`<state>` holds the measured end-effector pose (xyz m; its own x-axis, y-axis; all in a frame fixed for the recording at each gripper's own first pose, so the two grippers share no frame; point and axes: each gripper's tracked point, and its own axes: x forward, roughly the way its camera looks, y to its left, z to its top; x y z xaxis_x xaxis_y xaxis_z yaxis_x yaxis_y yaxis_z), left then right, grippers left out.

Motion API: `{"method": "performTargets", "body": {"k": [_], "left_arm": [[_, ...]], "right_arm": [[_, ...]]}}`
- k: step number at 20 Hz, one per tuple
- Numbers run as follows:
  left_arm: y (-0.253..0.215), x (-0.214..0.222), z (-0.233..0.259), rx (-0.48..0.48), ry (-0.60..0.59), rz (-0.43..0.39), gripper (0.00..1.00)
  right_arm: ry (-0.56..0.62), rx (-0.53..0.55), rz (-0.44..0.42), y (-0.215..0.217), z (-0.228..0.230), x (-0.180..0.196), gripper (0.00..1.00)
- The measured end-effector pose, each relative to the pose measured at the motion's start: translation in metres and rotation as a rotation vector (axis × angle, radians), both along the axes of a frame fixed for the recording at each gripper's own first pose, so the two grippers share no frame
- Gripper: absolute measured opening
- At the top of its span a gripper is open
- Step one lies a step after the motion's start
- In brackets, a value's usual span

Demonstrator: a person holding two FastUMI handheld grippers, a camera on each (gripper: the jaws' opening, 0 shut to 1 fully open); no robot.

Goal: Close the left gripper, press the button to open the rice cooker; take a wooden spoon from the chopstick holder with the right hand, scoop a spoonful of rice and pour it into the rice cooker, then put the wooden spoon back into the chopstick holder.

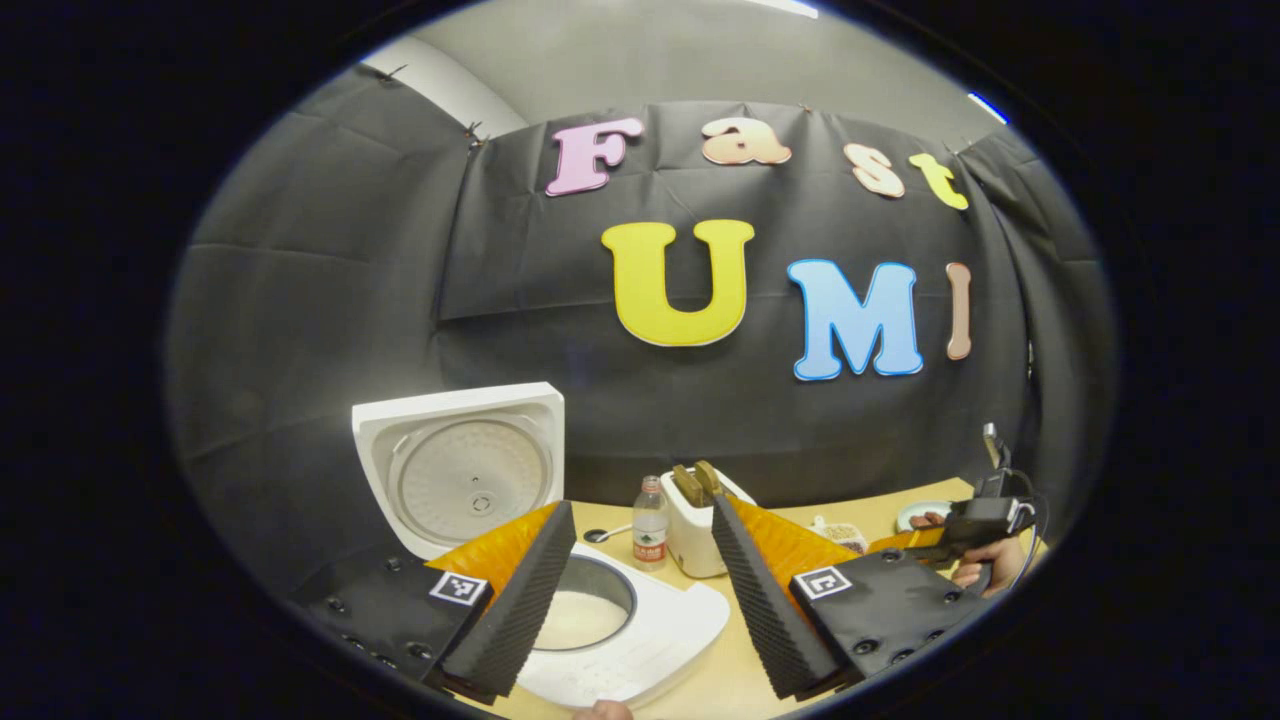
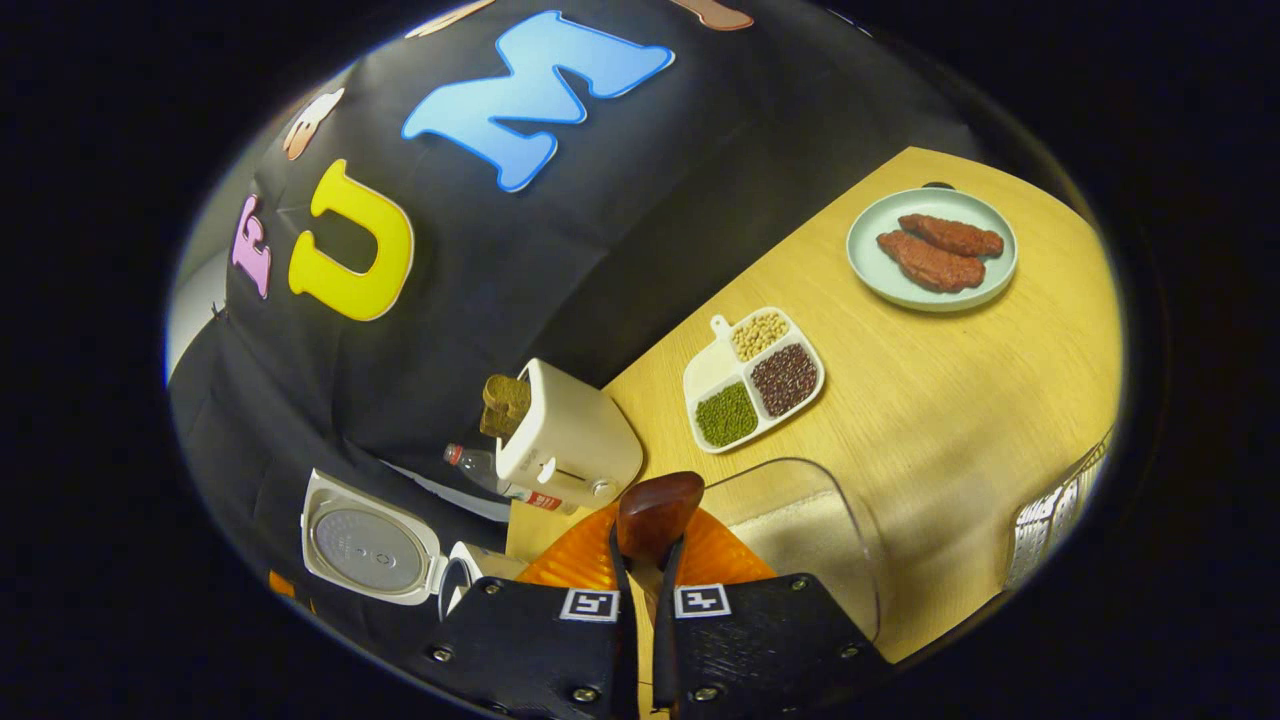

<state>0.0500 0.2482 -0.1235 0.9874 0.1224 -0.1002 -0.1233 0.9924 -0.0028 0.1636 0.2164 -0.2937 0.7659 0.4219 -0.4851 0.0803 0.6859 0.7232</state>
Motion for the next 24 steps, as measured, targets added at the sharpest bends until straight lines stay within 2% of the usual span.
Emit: {"method": "performTargets", "body": {"k": [6, 10, 13, 18, 24], "left_arm": [[-0.008, -0.004, 0.008, 0.000, -0.022, -0.021, 0.96], [-0.016, -0.007, 0.009, 0.004, -0.024, -0.060, 0.96], [-0.015, -0.014, 0.007, 0.025, -0.023, -0.077, 0.96], [-0.008, -0.017, 0.000, 0.014, -0.010, -0.098, 0.96], [0.012, -0.028, -0.004, 0.004, -0.006, -0.113, 0.96]], "right_arm": [[-0.008, 0.188, -0.077, -0.030, 0.030, -0.009, 0.06], [0.003, 0.394, -0.158, -0.040, 0.052, -0.013, 0.06], [-0.007, 0.513, -0.177, -0.037, 0.074, -0.016, 0.06], [-0.053, 0.550, -0.134, -0.013, 0.109, -0.017, 0.06], [-0.067, 0.567, -0.030, 0.045, 0.136, -0.013, 0.06]]}}
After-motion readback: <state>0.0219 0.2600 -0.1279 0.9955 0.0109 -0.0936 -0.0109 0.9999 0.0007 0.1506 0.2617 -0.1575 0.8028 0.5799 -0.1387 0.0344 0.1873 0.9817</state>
